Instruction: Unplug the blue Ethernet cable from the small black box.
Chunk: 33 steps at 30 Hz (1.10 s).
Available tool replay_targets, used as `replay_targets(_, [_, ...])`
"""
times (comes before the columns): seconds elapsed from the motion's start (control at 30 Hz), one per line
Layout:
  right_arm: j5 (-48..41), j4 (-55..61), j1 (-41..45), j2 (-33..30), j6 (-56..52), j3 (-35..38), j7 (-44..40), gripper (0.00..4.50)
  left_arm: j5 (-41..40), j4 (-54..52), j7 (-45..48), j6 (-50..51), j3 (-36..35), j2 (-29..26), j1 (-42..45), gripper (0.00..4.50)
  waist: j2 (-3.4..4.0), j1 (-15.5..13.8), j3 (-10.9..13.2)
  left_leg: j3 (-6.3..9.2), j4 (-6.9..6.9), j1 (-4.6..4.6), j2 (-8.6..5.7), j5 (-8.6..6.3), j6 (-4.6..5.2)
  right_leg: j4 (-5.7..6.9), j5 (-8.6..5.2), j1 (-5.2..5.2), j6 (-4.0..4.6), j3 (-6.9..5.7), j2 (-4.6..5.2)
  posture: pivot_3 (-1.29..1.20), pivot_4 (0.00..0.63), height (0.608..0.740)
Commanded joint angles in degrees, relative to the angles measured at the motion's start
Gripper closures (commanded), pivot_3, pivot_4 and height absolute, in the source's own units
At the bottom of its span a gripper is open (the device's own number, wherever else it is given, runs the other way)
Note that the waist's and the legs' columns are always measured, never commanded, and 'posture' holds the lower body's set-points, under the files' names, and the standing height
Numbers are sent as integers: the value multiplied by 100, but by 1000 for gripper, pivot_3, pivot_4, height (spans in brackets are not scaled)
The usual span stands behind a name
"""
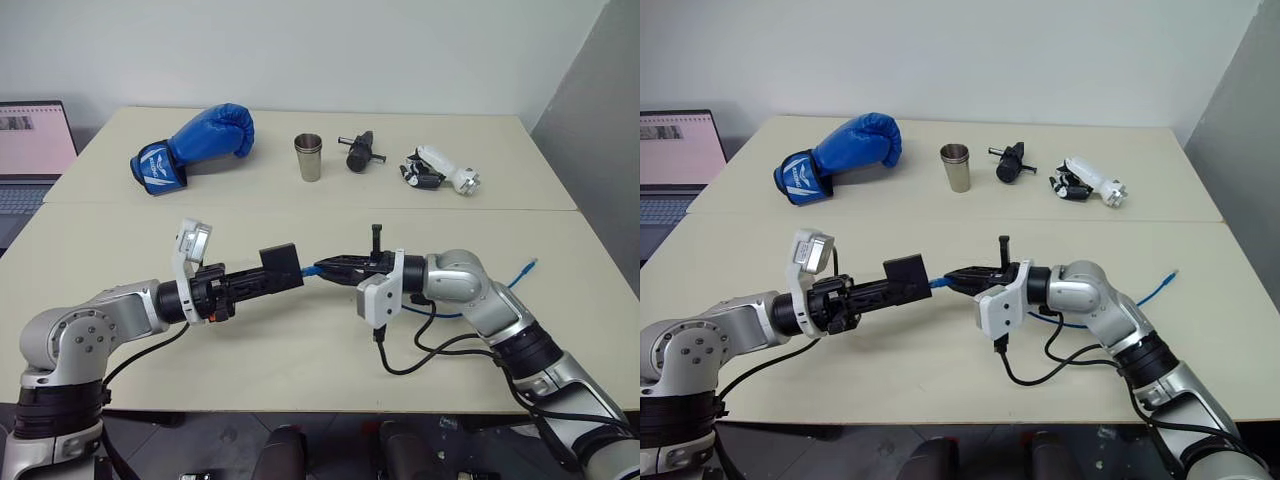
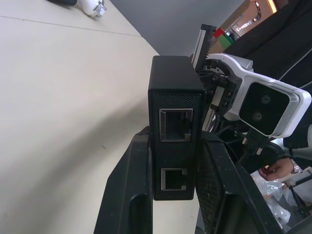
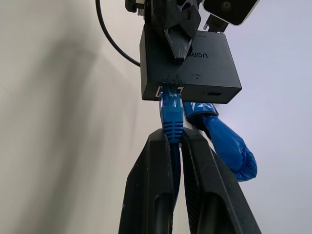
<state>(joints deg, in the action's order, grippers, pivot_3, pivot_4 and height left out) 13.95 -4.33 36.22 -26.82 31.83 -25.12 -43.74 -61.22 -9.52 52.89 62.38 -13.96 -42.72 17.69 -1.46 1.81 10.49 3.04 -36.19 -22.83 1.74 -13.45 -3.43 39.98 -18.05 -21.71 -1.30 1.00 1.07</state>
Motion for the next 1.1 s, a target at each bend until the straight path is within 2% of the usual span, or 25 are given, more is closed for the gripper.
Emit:
replay_targets(0.03, [-350, 470, -83, -100, 58, 78, -208, 3404, 174, 20, 230, -146, 61, -189, 159, 3700, 0, 4, 0, 0, 0, 0, 1, 0, 0, 0, 0, 0, 0, 1, 0, 0, 150, 740])
replay_targets(0.13, [-587, 747, -204, -272, -82, 132, -456, 2716, 417, 71, 463, -315, 229, -281, 248, 3700, 0, 0, 0, 0, 0, 0, -1, 0, 0, 0, 0, 0, 0, 0, 0, 0, 150, 740])
replay_targets(0.2, [-1123, 1205, -342, -417, -483, 197, -728, 2310, 700, 108, 747, -571, 432, -389, 337, 3700, 0, -3, 0, 0, 0, 0, -2, 0, 0, -1, 0, 1, 0, 0, 0, 0, 150, 740])
replay_targets(0.3, [-2050, 1877, -556, -450, -1814, 405, -850, 2283, 1140, 138, 1253, -1054, 748, -568, 438, 3700, 0, -9, 1, 3, 0, -2, -1, 0, 0, -2, -1, 1, 1, -1, 0, 0, 150, 740])
replay_targets(0.43, [-3235, 2389, -764, -155, -4146, 762, -365, 2283, 1710, 235, 1920, -1861, 1065, -733, 557, 3701, 0, -1, 1, 0, 1, 1, 1, 0, 0, 0, -1, 2, 2, 0, -1, 0, 150, 740])
replay_targets(0.57, [-3850, 2594, -838, 65, -5309, 888, -214, 2283, 1942, 424, 2201, -2161, 1173, -711, 722, 3701, 2, -6, 2, 4, 2, -1, 3, 0, 0, 0, -3, 0, 6, -1, -2, 0, 150, 740])
replay_targets(0.67, [-4878, 2536, -670, 153, -6609, 1108, -309, 2283, 2044, 512, 2343, -2278, 1213, -671, 834, 3701, 2, -5, 2, 0, 2, -3, -1, -1, 2, -2, -4, -2, 6, -2, -2, 0, 150, 740])
replay_targets(0.8, [-5081, 2447, -582, 127, -7070, 1159, -404, 2283, 2096, 558, 2476, -2297, 1242, -653, 862, 3701, 2, -2, 2, 1, 2, -6, -1, -1, 2, -3, -4, -3, 6, -3, -2, 0, 150, 740])
replay_targets(1.1, [-4722, 1960, -387, 412, -7134, 847, -542, 2283, 2200, 642, 2633, -2347, 1289, -571, 911, 3701, 2, 9, 2, 0, 5, -7, 1, -1, 3, -2, -5, -9, 5, -3, -8, 0, 150, 740])
